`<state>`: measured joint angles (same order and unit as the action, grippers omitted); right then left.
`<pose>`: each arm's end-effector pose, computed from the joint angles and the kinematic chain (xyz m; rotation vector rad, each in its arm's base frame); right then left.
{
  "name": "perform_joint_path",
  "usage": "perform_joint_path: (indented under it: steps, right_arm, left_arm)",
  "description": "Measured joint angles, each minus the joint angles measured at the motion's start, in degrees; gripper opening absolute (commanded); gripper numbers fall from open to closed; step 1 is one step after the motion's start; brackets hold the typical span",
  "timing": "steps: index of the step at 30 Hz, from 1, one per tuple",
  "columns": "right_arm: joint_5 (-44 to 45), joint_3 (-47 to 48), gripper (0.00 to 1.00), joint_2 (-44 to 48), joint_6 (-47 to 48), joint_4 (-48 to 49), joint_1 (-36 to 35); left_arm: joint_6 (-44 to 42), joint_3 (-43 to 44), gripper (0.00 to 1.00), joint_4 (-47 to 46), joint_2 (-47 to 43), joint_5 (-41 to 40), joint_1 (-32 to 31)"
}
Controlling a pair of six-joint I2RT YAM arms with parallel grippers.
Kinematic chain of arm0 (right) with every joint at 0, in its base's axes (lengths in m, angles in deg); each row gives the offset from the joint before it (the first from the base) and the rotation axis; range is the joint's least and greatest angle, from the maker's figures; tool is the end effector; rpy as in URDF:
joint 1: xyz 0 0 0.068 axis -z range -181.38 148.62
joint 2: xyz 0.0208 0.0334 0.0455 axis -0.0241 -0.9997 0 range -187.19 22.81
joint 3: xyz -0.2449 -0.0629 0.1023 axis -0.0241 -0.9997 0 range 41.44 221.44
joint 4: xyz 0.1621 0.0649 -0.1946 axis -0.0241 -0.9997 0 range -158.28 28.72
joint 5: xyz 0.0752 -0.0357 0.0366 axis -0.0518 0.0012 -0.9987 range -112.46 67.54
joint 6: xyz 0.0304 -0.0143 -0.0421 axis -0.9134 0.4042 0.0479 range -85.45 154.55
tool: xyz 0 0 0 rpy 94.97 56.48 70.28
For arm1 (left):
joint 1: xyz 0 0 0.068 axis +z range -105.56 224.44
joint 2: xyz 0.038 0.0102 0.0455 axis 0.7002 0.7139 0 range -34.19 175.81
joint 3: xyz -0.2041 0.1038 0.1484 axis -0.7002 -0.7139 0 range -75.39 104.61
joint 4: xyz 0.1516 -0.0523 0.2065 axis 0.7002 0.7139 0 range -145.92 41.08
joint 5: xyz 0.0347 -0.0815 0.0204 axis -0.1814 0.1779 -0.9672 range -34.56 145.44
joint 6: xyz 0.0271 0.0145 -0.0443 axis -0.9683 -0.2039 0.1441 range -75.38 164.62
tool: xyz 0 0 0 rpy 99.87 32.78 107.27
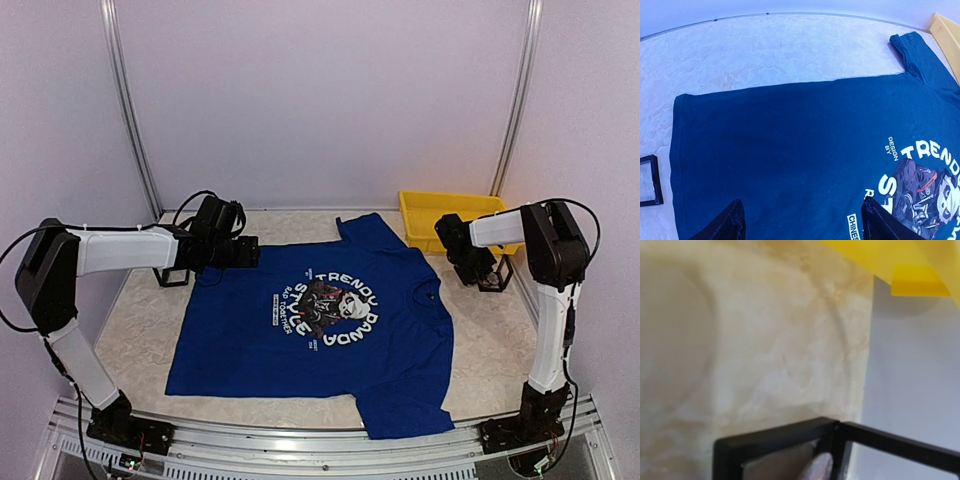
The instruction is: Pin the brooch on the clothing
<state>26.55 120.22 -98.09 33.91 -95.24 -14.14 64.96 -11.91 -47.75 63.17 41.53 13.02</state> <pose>0.3970 0.0624 0.1257 -0.1296 2.5848 -1.1329 0.3213 -0.1862 0.2159 0.0972 2.2838 -0.1925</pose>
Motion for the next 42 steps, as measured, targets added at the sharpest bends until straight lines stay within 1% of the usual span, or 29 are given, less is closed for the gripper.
perform_joint_path:
  steps: [4,9,18,21,24,26,42]
  right_arm:
    - [0.20,-0.11,0.15,0.02,0.00,0.00,0.00]
    - [0.33,-0.24,0.18,0.07,0.94,0.22,0.00]
    - [0.26,-1.18,0.20,0.39,1.05,1.09,0.00]
    - [0.31,-1.51,0.19,0.46,1.05,1.49,0.00]
    - [0.39,-1.64,0.16,0.55,1.03,1.70,0.00]
    - [0.59,-1.81,0.15,0.68,1.03,1.86,0.00]
    - [3.87,-1.88,0.13,1.68,2.60,2.16,0.02]
  left_arm:
    - [0.02,0.00,0.75,-0.09,0.00,0.04,0.22]
    - [0.00,0.00,0.75,-0.44,0.00,0.44,0.26]
    - [0.02,-0.02,0.75,-0.48,0.00,0.44,0.59]
    - [0.02,-0.02,0.75,-0.48,0.00,0.46,0.61]
    - [0.02,-0.02,0.75,-0.48,0.00,0.44,0.61]
    - [0.02,-0.02,0.75,-0.48,0.00,0.44,0.66]
    - [0.00,-0.02,0.75,-0.50,0.00,0.61,0.66]
